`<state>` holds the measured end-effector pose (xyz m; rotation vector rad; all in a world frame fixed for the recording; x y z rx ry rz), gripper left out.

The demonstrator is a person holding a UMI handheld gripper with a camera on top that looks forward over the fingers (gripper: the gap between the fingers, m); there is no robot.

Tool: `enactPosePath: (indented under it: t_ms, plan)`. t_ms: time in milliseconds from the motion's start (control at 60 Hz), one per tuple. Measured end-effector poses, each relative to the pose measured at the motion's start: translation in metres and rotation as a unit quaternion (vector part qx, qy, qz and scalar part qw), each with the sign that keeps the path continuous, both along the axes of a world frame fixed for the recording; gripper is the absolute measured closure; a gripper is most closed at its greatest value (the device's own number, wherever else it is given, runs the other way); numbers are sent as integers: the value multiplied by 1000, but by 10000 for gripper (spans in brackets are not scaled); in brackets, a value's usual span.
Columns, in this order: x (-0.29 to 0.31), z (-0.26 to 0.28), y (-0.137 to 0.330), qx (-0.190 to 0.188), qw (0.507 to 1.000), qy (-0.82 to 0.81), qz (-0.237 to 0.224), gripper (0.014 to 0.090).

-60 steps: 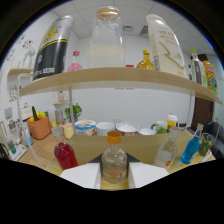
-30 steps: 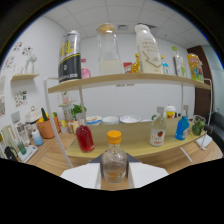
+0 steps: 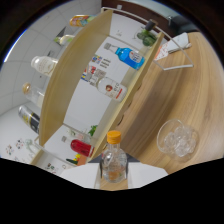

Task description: Make me a cup of Mount Fuji.

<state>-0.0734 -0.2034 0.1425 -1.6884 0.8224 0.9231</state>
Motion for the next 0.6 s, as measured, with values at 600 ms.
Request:
enactPosePath:
  t_ms: [600]
  plan:
    - [35,11,12,40,880,467,-69,691]
